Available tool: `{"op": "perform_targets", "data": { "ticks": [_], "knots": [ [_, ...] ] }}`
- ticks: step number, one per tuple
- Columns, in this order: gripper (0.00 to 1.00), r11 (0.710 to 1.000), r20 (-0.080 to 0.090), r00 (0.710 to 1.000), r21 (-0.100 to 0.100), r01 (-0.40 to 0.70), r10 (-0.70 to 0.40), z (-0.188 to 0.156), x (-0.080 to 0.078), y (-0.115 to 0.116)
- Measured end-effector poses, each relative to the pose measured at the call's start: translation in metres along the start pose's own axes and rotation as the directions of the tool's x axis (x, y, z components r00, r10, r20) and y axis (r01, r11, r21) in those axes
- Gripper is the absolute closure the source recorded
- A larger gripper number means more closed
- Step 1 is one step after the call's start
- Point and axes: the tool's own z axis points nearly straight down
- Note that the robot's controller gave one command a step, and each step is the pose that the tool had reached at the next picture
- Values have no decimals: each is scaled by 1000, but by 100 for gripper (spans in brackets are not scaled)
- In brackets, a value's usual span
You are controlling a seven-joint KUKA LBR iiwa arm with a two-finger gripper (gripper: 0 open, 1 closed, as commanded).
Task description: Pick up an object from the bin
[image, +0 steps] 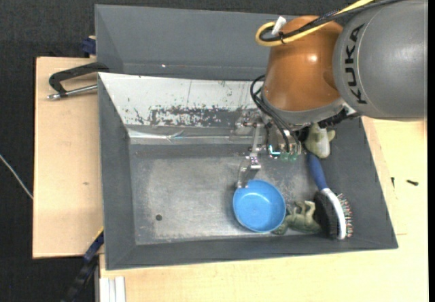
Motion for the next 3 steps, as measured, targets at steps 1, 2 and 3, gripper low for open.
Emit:
{"op": "perform_targets", "data": {
  "ticks": [1,2,3],
  "knots": [
    [0,996,-2,996,2,86,-86,67,56,-43],
    [100,996,11,996,1,88,-88,63,52,-41],
    [100,995,23,995,2,98,-98,-31,41,-42]
  ]
}}
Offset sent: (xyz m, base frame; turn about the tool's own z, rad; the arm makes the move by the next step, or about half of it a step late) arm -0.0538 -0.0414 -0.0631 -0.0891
